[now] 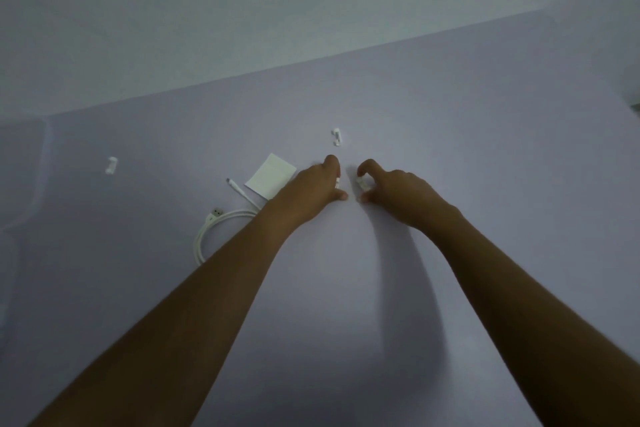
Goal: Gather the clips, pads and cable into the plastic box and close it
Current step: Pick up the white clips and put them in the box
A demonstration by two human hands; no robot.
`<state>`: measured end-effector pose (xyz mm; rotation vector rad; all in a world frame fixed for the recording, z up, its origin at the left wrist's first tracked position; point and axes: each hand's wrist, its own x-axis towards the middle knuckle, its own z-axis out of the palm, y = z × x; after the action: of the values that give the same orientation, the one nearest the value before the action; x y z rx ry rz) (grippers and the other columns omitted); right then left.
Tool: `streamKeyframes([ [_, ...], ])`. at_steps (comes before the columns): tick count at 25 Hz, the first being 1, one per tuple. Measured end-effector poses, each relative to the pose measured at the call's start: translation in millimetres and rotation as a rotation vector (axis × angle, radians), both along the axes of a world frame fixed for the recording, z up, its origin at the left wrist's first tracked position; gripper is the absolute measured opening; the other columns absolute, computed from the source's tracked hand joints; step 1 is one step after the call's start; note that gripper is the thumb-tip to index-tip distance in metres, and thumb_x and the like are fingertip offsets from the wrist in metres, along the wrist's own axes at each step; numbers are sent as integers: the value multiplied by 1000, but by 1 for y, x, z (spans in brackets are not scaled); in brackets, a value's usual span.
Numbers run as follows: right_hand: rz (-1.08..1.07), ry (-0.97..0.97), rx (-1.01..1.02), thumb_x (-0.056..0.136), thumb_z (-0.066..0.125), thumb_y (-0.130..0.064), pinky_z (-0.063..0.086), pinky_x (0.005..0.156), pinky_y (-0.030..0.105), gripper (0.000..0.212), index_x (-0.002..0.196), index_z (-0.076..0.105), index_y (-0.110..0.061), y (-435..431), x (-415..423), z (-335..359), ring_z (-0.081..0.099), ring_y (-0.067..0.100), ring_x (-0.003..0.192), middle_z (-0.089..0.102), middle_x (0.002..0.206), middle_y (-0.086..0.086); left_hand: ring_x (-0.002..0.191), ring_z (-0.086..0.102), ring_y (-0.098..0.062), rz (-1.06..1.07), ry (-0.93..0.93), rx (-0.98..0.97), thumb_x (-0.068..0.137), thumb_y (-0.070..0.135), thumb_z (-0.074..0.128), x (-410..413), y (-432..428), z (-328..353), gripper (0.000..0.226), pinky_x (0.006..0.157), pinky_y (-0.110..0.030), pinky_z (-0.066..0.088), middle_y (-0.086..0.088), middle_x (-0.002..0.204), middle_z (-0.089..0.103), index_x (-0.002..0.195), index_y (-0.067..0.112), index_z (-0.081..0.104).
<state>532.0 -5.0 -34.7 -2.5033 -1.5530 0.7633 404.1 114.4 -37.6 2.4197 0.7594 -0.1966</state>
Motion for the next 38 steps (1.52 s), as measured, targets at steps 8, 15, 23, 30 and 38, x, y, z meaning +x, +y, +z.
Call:
streamKeyframes([
  [8,-475,554,317,94,48,-45,39,54,26,32,105,46,-14,4,5,-6,48,15,61,54,73,1,92,59,-35,124,-121,-22,95,20,46,-13,-6,-8,15,70,-38,44,-20,102,59,104,9,40],
  [15,-825,1900,609,92,46,-29,38,43,24,22,86,56,-11,10,5,-4,43,13,48,54,63,5,109,51,-30,260,-152,-130,97,16,35,-13,-11,-7,21,81,-30,36,-17,122,50,113,7,44],
  [23,-932,1707,665,94,53,-28,48,52,24,21,97,67,-12,36,4,-2,53,13,52,66,79,5,97,55,-32,367,-214,-243,98,26,32,-16,-13,-6,12,76,-32,38,-17,105,57,100,20,42],
  [30,-1044,1144,487,91,55,-46,28,41,21,40,66,45,-17,73,9,7,37,13,42,46,57,1,42,33,-9,788,-587,-764,91,9,45,-27,10,8,18,40,-15,23,1,62,41,77,19,49],
  [38,-535,94,111,90,58,-41,41,72,35,51,117,45,0,111,-10,6,58,35,103,60,108,16,38,30,-7,959,-713,-838,94,30,51,-45,28,23,31,39,-15,22,2,59,40,68,17,41],
])
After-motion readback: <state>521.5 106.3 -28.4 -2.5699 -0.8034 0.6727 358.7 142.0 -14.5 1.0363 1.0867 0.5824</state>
